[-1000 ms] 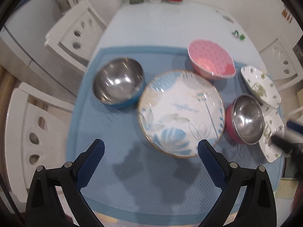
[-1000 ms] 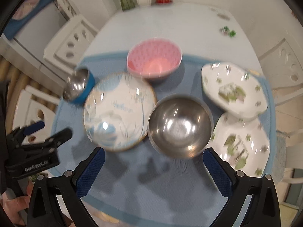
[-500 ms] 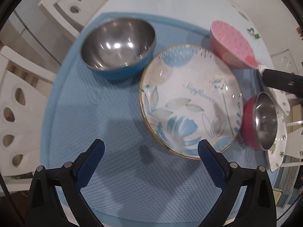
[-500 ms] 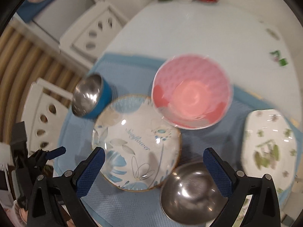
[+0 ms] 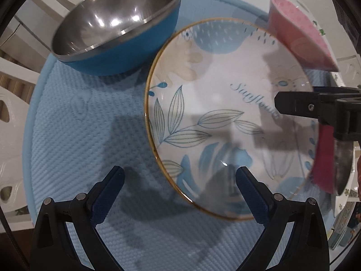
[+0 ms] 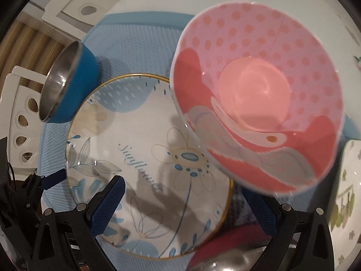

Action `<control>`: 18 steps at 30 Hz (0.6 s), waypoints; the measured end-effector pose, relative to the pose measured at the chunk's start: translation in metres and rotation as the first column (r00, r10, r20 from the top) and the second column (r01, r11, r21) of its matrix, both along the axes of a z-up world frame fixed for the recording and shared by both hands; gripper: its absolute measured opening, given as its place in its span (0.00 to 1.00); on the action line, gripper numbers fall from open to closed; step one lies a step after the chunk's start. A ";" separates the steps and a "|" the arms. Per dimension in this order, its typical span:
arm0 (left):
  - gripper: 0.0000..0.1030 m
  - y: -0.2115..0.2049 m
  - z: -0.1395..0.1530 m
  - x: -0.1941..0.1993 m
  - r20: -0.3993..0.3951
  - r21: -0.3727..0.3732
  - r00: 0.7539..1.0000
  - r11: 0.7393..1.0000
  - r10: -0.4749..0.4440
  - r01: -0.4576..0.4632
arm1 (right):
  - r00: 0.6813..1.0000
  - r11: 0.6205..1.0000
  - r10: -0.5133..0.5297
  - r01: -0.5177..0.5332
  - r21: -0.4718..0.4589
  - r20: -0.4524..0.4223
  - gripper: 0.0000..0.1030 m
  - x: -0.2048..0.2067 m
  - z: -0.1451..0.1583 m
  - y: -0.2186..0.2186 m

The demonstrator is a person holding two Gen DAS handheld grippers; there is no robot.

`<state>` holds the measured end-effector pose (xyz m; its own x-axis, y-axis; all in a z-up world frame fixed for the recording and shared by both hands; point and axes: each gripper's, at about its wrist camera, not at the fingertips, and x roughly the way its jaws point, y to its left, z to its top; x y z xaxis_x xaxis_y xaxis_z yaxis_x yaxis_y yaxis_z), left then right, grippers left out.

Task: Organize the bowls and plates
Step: 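Reach the left tool to the Sunflower plate rim and close on it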

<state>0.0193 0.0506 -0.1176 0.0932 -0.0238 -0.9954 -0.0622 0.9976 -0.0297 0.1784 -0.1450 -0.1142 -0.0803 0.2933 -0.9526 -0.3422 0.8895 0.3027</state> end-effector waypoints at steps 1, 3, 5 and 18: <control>0.98 0.000 -0.002 -0.001 0.004 -0.015 1.000 1.000 0.003 -0.003 | 1.000 1.000 0.000 0.000 0.004 -0.006 1.00 0.001 -0.003 0.001; 0.99 0.002 -0.005 -0.002 0.012 -0.021 1.000 1.000 0.010 -0.009 | 1.000 1.000 0.001 -0.001 0.003 -0.020 1.00 0.002 -0.010 0.003; 1.00 0.004 -0.009 -0.001 0.020 -0.025 1.000 1.000 0.008 -0.007 | 1.000 1.000 0.002 -0.002 -0.005 -0.015 1.00 0.002 -0.014 0.003; 1.00 0.004 -0.010 0.021 -0.003 -0.069 1.000 0.998 -0.014 0.014 | 0.999 0.993 0.036 -0.039 -0.111 -0.028 1.00 0.007 -0.018 0.021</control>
